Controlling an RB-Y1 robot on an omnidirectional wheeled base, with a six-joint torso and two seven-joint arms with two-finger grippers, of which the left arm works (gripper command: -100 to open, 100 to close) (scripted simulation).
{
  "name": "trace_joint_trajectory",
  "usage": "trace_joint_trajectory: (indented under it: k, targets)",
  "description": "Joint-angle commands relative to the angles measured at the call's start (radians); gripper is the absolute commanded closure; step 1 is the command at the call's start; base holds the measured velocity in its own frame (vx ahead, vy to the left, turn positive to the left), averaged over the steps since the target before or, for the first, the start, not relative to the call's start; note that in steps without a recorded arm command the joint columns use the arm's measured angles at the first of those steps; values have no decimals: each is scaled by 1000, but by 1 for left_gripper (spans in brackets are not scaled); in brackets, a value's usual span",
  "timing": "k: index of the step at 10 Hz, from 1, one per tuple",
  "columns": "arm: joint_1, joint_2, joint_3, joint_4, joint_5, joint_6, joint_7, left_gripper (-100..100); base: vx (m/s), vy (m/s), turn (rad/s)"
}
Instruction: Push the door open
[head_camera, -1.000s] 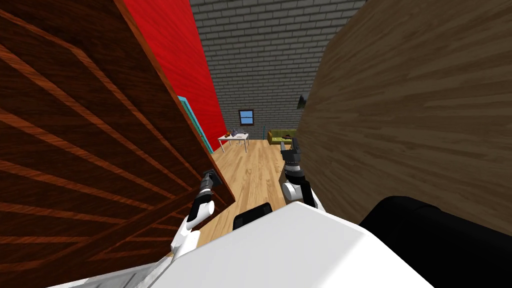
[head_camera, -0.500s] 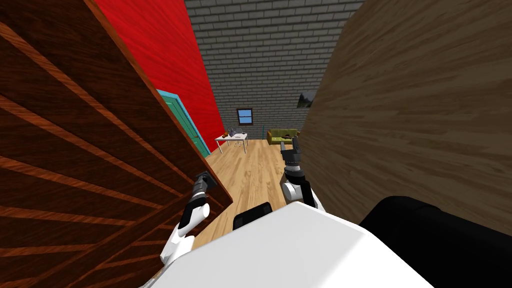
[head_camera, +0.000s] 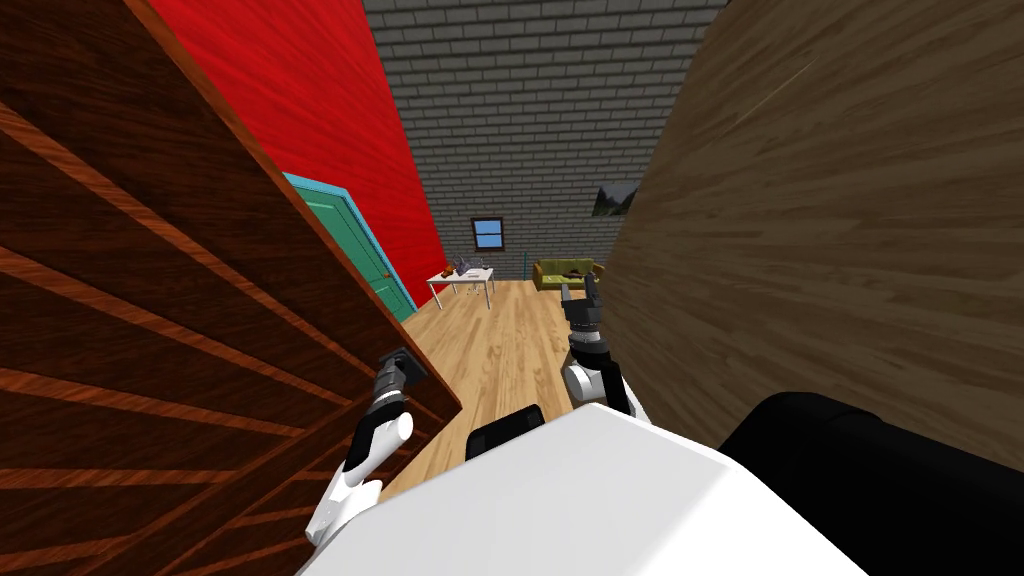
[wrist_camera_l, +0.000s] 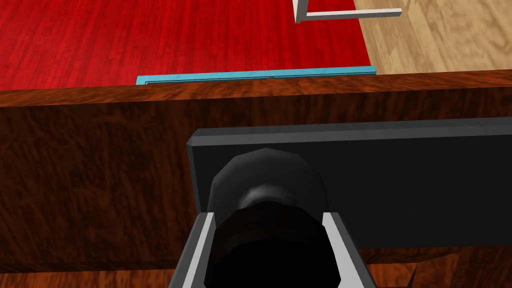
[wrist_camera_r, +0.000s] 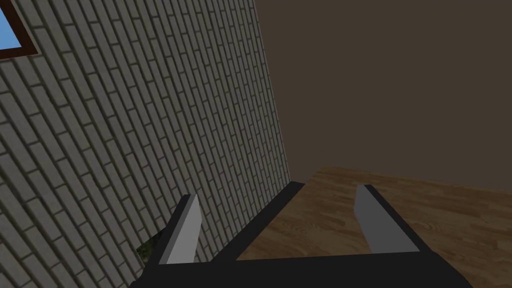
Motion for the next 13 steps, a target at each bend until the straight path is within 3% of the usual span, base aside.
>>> trace_joint_trajectory:
  k: [1,9,11,12,13]
  targets:
    - [7,9,30,-17,18,2,-15,100,119,-16,-40]
    - [33,5,107,-35,94,-1,-77,100,103,-6,-24]
    - [46,0,143,-44,131,-3,-107,100,164,-7,-36]
    - [46,0,143,-44,131,-3,-107,100,133,1,-12]
    - [52,-3,161,-48,148,-4,-121,100,109,3,-16]
